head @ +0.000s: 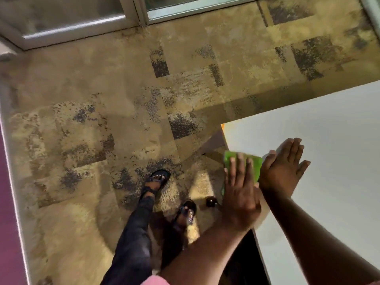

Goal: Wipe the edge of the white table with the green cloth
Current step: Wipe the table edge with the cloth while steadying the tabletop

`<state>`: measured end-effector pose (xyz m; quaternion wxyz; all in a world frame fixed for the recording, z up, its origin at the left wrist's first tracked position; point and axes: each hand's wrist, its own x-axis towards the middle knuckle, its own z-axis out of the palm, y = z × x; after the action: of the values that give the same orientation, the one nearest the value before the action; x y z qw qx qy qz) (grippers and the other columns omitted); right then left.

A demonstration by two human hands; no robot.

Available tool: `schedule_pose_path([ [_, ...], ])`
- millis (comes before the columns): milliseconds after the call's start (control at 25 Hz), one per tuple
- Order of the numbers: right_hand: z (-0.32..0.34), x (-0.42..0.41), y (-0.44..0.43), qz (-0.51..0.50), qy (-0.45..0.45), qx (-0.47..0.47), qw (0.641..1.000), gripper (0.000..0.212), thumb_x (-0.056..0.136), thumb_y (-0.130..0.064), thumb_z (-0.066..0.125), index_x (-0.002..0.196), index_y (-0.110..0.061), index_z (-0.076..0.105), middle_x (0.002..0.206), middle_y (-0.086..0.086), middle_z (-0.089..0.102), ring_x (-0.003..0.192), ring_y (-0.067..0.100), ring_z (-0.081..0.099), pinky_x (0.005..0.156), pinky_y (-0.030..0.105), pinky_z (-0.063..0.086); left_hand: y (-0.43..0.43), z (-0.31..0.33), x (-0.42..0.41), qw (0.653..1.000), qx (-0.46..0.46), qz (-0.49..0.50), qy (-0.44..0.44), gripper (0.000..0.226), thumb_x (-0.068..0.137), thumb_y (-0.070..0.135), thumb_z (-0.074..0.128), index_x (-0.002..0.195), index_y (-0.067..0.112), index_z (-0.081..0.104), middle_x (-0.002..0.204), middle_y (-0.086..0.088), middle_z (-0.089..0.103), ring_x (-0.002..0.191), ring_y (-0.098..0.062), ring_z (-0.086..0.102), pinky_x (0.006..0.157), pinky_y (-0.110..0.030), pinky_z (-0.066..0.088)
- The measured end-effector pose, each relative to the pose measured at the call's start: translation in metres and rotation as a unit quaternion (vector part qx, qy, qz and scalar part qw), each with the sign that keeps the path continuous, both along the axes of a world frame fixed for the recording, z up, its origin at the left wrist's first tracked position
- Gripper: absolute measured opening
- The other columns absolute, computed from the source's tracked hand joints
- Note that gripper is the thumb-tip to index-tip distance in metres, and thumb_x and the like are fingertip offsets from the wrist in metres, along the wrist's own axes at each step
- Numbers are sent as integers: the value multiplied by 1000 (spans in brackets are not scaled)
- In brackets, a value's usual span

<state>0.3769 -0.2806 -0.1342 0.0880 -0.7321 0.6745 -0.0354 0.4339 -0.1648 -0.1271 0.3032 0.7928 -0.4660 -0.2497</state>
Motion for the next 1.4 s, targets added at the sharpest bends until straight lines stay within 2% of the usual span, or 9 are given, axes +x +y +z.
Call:
schedule_pose_path([
  [120,3,-1,-10,113,20,-5,993,66,105,-42,14,163,-10,12,173,11,9,160,28,7,128,53,1,20,-4,-19,992,-58,47,104,68,108,21,40,165,17,2,174,-3,-12,160,-29,-10,130,-48,7],
  [200,3,2,-16,142,4,-11,990,66,105,-41,15,163,-10,16,173,11,12,160,27,8,129,50,4,5,-9,-4,986,-101,60,117,66,107,15,43,164,8,10,174,-10,-6,160,-33,-7,128,-55,16],
  [360,0,5,-15,128,-12,-20,991,67,103,-38,17,163,-8,21,172,11,17,159,28,13,129,49,8,-41,-18,45,983,-131,87,90,63,104,11,47,160,-3,21,171,-23,3,160,-38,-4,128,-56,17],
  [600,3,6,-15,141,2,-13,990,69,102,-39,16,162,-6,21,172,13,16,159,29,12,129,50,9,-12,-12,0,970,-114,160,142,61,110,27,38,163,8,15,173,-19,-3,161,-29,5,128,-34,24],
  [680,5,7,-14,138,-5,-12,990,70,101,-38,18,162,-4,23,171,14,17,159,30,12,129,51,9,-6,-10,-2,969,-116,141,169,61,110,30,36,164,14,12,173,-14,-4,161,-27,5,124,-41,33],
  [760,7,9,-13,135,-14,-13,991,70,101,-39,18,162,-5,22,171,13,17,159,29,11,129,50,8,-17,-12,13,972,-129,129,149,61,109,23,41,162,6,16,172,-20,-1,161,-32,7,120,-48,39],
  [1000,3,8,-13,128,1,-13,992,67,102,-36,23,163,-9,19,173,9,14,160,25,8,129,49,7,-56,-19,50,964,-145,171,143,60,107,13,47,157,-8,22,169,-30,5,159,-41,10,116,-56,40],
  [1200,4,10,-12,128,-6,-17,992,65,102,-31,26,162,-7,22,172,11,17,160,26,10,129,50,8,-9,-14,5,956,-125,155,215,64,111,34,36,164,13,7,174,-13,4,161,-30,10,120,-56,34],
  [1400,1,7,-14,129,-10,-32,991,65,102,-32,24,162,-6,23,171,13,20,159,28,13,129,51,10,-45,-14,53,957,-161,150,189,63,104,8,52,155,-12,21,168,-28,9,159,-39,12,119,-57,36],
])
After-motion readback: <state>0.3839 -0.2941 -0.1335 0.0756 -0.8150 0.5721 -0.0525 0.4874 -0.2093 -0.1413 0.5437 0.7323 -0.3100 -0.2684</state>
